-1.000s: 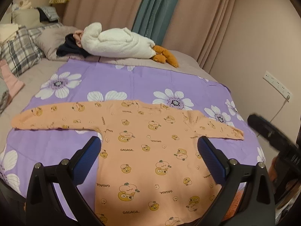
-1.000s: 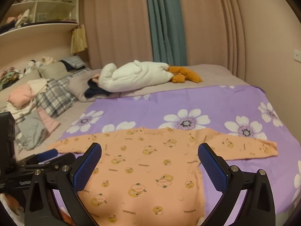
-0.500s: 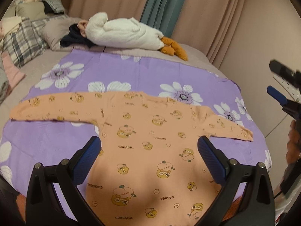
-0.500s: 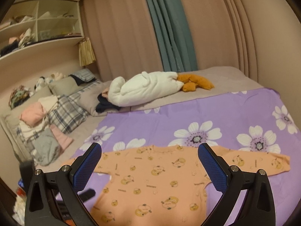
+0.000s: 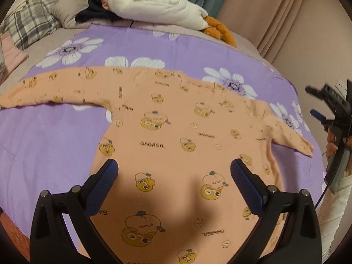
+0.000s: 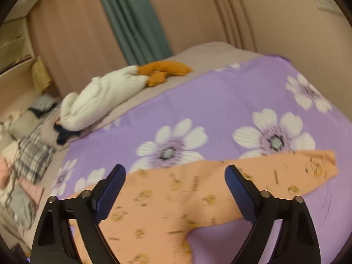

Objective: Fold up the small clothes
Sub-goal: 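Move the right gripper to the sleeve cuff and grasp it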

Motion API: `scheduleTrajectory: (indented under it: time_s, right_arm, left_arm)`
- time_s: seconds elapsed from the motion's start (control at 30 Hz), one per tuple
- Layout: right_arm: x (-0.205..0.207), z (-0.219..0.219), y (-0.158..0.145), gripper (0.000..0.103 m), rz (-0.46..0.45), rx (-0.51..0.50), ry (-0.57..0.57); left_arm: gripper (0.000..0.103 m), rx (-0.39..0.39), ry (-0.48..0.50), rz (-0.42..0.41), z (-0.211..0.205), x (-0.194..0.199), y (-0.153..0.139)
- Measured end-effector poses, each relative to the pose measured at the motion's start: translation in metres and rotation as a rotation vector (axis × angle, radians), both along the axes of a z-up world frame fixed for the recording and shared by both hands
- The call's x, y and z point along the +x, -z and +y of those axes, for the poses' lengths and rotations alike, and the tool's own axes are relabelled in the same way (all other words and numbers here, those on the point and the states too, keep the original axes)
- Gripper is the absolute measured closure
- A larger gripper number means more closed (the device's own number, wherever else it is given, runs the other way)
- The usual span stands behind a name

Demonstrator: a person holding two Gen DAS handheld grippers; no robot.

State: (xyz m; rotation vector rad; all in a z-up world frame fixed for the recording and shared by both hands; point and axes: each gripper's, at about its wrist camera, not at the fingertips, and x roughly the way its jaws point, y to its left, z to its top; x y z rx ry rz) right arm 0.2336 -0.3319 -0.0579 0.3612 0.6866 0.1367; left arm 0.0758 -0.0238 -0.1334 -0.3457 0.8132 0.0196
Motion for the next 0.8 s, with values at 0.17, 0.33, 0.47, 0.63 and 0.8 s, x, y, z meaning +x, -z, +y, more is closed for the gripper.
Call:
scheduleTrajectory:
  time_s: [0.17, 0.33, 0.47, 0.63, 0.8]
  right_arm:
    - [0.003, -0.038, 0.016, 0.039, 0.054, 0.029, 0.100]
    - [0.001, -0.085, 0.035, 0.049, 0.097, 0.073, 0.237]
    - [-0.004, -0.126, 0.051, 0.050, 0.152, 0.102, 0.359]
    - [-0.014, -0.177, 0.081, 0.050, 0.234, 0.151, 0.522]
    - [-0.021, -0.213, 0.107, 0.050, 0.271, 0.264, 0.577]
  left_arm:
    - [0.003, -0.005, 0.007, 0.021, -0.006, 0.005, 0.014]
    - [0.007, -0.021, 0.020, 0.067, -0.009, 0.011, 0.031]
    - [0.007, -0.013, 0.013, 0.109, -0.007, 0.015, 0.046]
    - [0.007, 0.037, 0.024, 0.115, -0.011, 0.017, 0.051]
    - [0.006, 0.077, 0.025, 0.111, -0.015, 0.019, 0.054]
